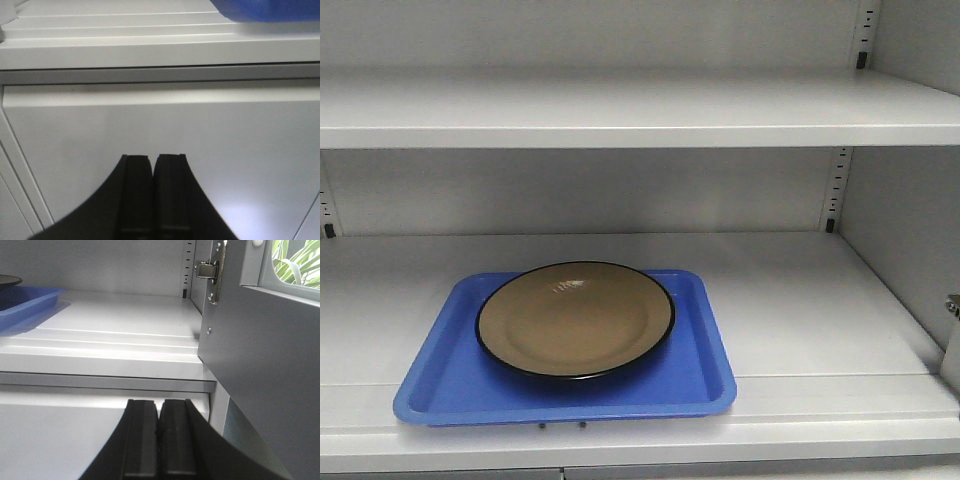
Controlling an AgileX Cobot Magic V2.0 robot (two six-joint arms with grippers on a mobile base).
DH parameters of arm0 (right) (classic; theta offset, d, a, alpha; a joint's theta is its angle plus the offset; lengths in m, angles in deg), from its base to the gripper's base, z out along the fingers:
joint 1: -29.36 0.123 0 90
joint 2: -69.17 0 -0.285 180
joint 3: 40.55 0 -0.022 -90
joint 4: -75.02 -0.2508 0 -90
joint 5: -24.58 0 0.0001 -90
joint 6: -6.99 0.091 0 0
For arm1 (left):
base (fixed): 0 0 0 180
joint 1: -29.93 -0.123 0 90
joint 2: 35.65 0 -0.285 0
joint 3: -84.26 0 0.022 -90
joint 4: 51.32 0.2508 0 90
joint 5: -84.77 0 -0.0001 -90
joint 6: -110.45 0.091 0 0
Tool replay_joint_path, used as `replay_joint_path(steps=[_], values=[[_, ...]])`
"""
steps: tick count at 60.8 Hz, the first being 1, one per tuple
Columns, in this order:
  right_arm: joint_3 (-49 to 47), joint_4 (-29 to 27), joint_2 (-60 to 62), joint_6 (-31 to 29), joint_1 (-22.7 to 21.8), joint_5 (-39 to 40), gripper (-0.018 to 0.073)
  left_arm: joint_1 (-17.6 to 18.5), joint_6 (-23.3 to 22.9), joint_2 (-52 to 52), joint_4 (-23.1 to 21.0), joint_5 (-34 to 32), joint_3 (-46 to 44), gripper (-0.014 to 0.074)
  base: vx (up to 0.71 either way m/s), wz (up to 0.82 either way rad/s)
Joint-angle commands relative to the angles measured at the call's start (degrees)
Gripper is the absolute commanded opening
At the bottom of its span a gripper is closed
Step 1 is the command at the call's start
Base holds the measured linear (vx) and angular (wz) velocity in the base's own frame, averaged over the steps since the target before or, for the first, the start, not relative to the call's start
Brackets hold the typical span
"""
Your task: Place disk in tray to left cabinet
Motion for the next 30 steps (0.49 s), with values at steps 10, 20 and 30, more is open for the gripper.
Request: replay_joint_path(steps=[10,20,30], values=[[1.06,0.11,0.49,0.16,-0.4,4.11,0.0036,-0.22,0.06,0.24,-0.17,-4.54,0.72,-0.0006,0.0,0.0],[1.06,0.11,0.49,0.16,-0.4,4.11,0.0036,-0.22,0.06,0.24,-0.17,-4.54,0.72,-0.0006,0.0,0.0],[1.06,0.11,0.49,0.16,-0.4,4.11,0.0036,-0.22,0.06,0.24,-0.17,-4.54,0.72,-0.0006,0.0,0.0]])
